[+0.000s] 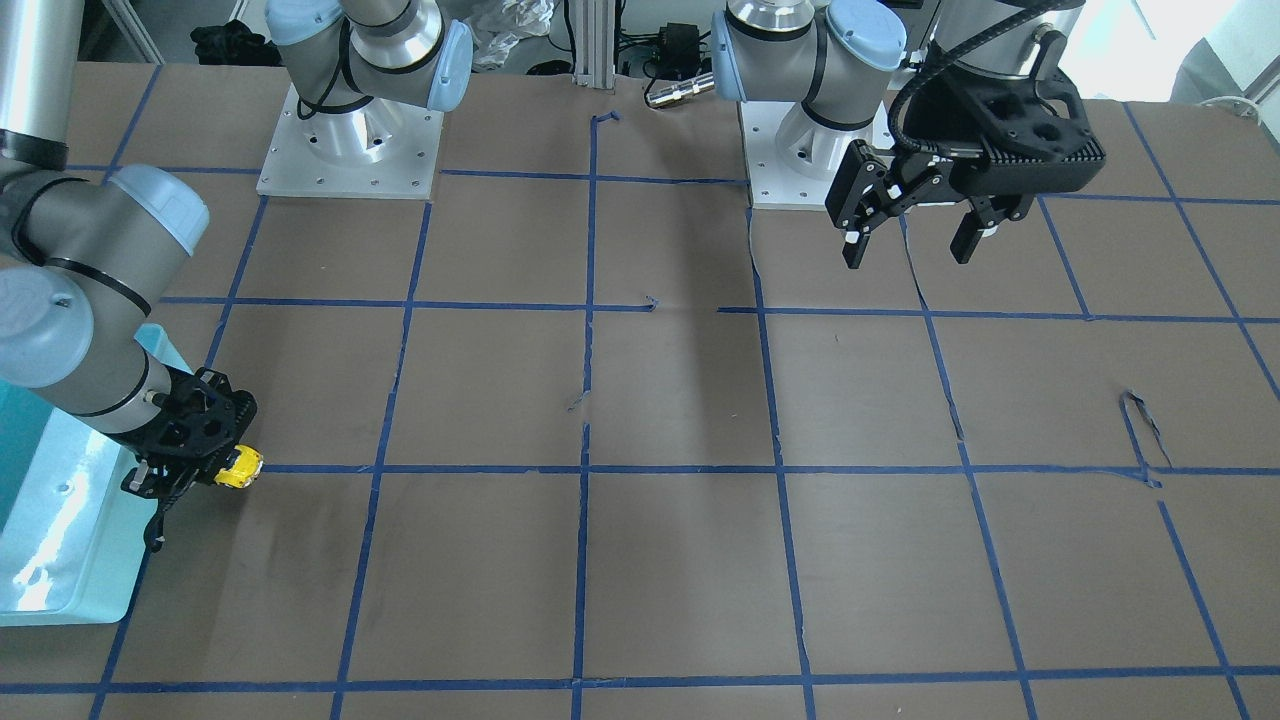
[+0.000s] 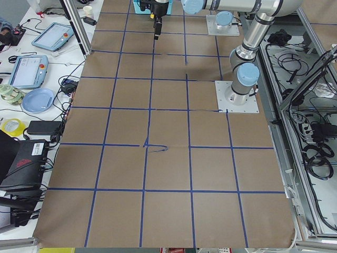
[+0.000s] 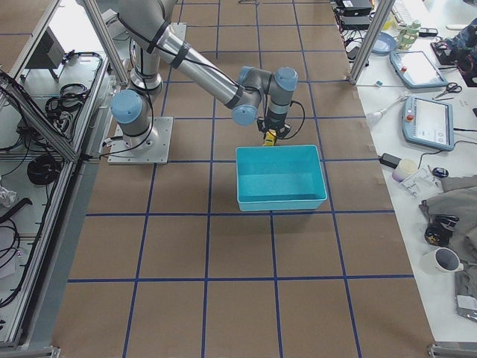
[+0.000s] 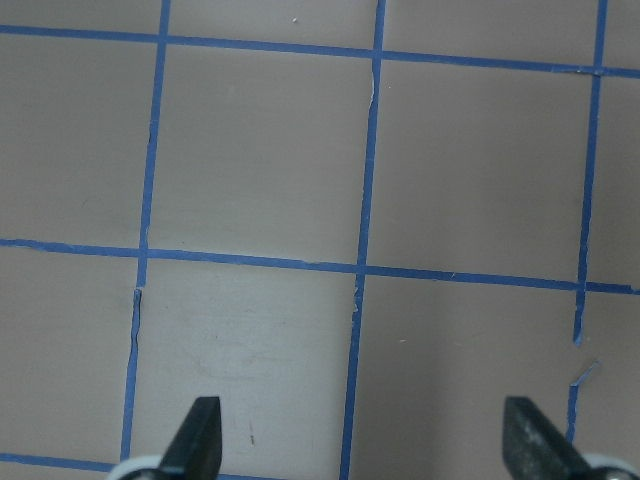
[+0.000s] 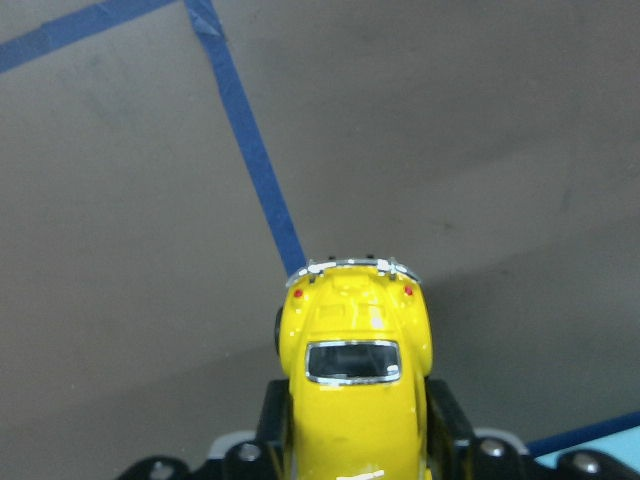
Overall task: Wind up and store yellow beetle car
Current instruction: 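Lift the car with the right gripper and carry it into the blue bin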
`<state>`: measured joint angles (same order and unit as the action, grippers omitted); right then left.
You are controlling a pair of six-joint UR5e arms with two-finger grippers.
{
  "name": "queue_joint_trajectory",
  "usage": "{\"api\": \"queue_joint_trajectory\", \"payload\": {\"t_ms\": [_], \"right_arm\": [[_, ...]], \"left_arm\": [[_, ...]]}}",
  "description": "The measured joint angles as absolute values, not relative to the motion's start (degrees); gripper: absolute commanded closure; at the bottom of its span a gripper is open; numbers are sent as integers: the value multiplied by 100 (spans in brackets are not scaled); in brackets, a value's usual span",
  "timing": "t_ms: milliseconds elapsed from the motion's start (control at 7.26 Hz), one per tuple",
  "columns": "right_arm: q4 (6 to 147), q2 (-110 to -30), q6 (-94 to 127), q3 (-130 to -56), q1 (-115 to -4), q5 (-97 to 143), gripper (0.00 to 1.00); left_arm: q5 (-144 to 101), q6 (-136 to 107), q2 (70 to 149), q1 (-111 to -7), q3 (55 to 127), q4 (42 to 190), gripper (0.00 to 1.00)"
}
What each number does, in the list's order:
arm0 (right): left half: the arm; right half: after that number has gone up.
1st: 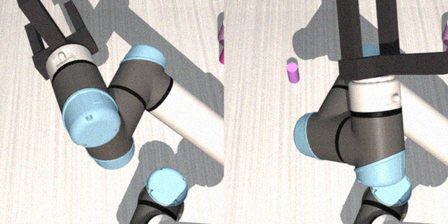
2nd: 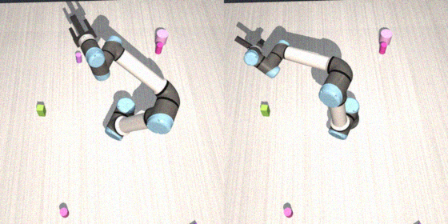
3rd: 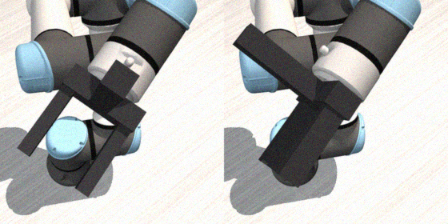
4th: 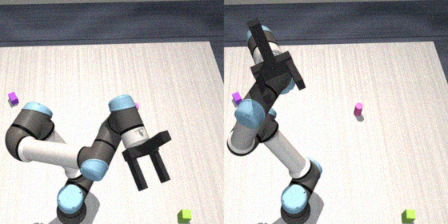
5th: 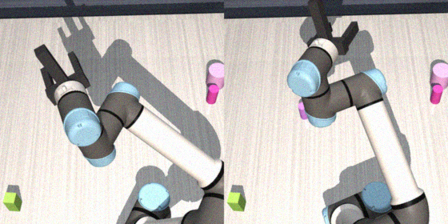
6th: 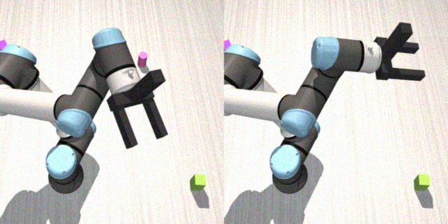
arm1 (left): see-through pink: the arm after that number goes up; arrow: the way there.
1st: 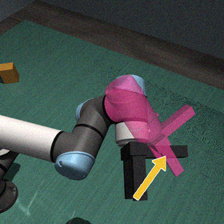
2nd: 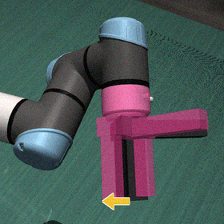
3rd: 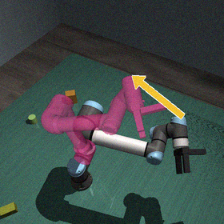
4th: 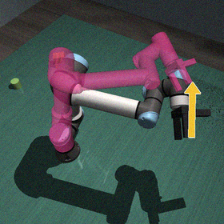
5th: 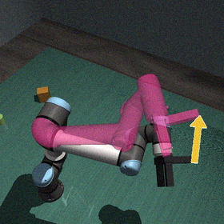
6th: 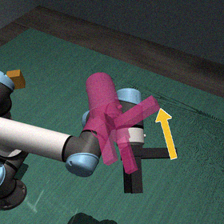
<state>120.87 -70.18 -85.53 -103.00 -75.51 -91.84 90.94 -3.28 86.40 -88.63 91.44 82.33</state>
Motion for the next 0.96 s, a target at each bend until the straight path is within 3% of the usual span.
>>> {"api": "queue_joint_trajectory", "payload": {"t_ms": [551,964], "right_arm": [[9755,-7201,-8158,-8482,-7593,-8887,100],[9425,-7152,-9716,-8164,-6781,-9355,100]], "left_arm": [[8890,-331,8640,-8824,9169,8242,0],[8852,-338,8636,-8830,9181,8237,0]]}}
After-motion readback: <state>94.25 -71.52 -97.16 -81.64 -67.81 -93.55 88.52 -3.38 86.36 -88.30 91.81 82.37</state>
